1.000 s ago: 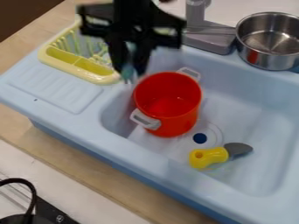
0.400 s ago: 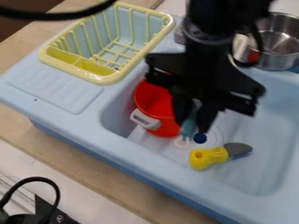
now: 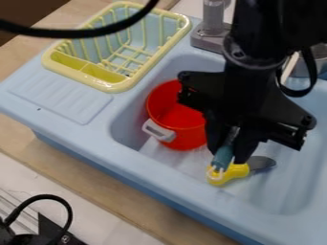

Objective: Place the spatula in the right side of the sink

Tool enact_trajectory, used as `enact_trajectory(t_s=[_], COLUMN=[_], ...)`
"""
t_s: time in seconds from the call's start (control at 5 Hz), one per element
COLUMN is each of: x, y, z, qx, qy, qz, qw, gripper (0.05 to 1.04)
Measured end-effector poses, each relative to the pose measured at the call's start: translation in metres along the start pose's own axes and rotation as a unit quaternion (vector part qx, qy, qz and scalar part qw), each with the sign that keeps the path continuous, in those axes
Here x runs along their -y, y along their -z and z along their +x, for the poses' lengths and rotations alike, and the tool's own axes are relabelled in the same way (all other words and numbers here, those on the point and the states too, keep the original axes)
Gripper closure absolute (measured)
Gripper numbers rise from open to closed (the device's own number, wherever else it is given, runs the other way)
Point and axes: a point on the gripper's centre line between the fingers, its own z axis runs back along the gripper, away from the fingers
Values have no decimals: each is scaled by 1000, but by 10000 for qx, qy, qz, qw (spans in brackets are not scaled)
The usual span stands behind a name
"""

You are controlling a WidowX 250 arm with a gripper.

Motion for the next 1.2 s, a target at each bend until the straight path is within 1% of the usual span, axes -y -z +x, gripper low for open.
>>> enact_trajectory(t_s=[0.2,0.4,0.6,0.8,1.0,1.2], x=[9,12,9,6,9,12], y=[6,7,-2,-6,-11,-1], z=[3,4,-5,-13,-14,-11], qx=[10,-146,-333,-720,-1026,-1044], qy=[-364,-844,-895,-872,-799,-820], qz=[121,187,102,41,-75,15], qw=[9993,9961,9954,9936,9915,9911], gripper=[850,850,850,850,850,850])
